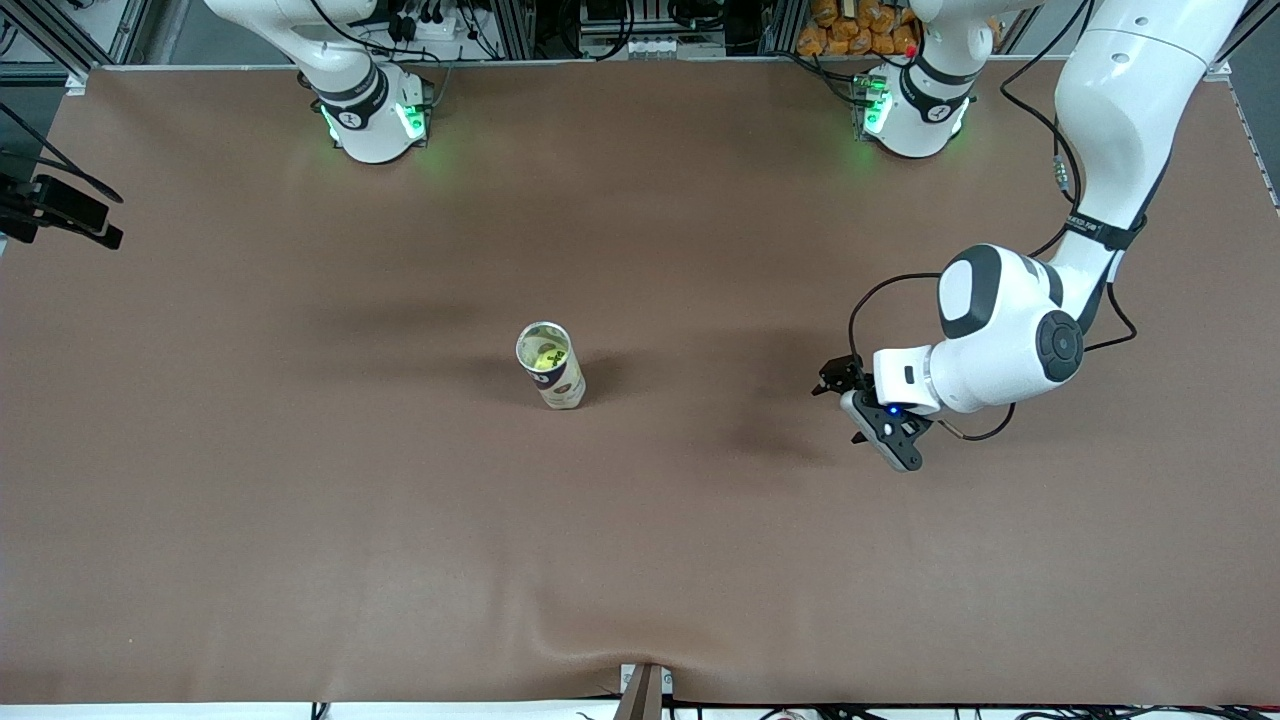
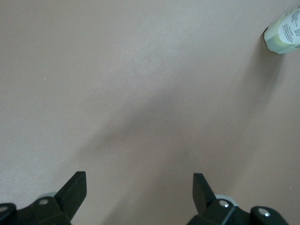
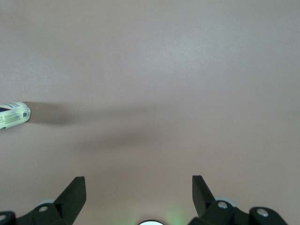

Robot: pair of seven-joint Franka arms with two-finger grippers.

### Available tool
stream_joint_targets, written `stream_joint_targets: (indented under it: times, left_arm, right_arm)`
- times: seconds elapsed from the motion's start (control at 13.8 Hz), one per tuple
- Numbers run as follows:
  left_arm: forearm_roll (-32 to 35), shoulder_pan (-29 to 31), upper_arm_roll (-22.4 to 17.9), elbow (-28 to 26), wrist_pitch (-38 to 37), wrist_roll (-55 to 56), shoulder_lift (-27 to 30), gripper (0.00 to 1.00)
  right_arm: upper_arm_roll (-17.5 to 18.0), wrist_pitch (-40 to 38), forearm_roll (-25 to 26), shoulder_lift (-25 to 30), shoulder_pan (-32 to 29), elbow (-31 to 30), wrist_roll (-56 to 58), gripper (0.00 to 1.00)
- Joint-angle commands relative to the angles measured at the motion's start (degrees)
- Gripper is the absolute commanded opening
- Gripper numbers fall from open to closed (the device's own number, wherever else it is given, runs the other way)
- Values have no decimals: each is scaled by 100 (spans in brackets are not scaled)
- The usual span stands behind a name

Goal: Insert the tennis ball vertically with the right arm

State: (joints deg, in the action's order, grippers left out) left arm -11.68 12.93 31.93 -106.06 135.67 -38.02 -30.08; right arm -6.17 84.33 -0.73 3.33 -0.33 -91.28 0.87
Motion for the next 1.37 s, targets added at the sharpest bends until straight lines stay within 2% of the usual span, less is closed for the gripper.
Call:
stream_joint_targets:
  times: [0.0, 0.43, 0.58, 0.72, 1.08, 1.3]
  left_arm:
    - [123, 43, 7, -11, -251, 137, 169, 100]
    - [123, 51, -2, -11, -278, 216, 221, 100]
    - [157, 156, -11, -11, -488, 365, 353, 100]
    - [472, 271, 15, -11, -795, 882, 511, 100]
    - [474, 508, 68, -107, -1533, 2191, 932, 100]
    - [247, 570, 60, -64, -2515, 2886, 1371, 100]
  right_arm:
    - [19, -5, 29, 54, 7, 5, -16, 100]
    - [10, -5, 29, 54, 7, 5, -16, 100]
    - [10, 4, 29, 54, -2, 5, -16, 100]
    - [10, 4, 29, 54, -2, 5, -16, 100]
    - [10, 4, 29, 54, -2, 5, -16, 100]
    - [10, 4, 29, 54, -11, 5, -16, 100]
